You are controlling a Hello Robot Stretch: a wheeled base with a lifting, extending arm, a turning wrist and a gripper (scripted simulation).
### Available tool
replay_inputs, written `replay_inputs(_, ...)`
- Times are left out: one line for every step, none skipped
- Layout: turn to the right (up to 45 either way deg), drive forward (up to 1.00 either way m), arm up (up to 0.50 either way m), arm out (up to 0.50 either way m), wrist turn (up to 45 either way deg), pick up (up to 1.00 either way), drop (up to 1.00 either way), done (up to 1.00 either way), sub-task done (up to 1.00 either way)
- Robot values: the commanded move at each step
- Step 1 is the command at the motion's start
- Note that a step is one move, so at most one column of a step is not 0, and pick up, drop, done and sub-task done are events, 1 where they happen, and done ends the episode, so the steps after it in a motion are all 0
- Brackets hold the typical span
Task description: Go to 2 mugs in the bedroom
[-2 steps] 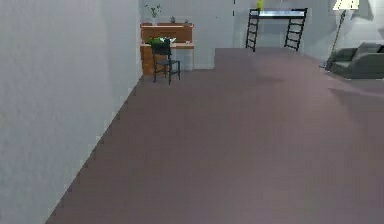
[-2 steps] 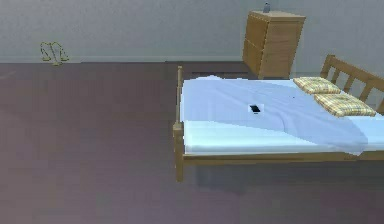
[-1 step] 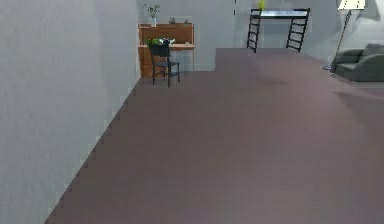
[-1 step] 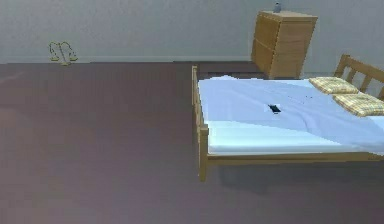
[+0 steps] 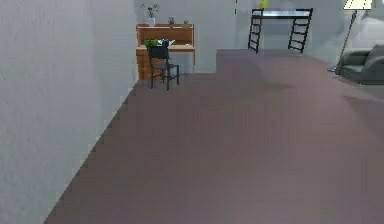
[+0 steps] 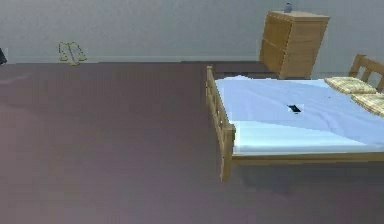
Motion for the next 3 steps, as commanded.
replay_inputs(45.0, 0.00, 0.00, 0.00, 0.0, 0.00, 0.00, 0.00, 0.00)
replay_inputs(27.0, 0.00, 0.00, 0.00, 0.0, 0.00, 0.00, 0.00, 0.00)
replay_inputs(0.0, 1.00, 0.00, 0.00, 0.0, 0.00, 0.00, 0.00, 0.00)
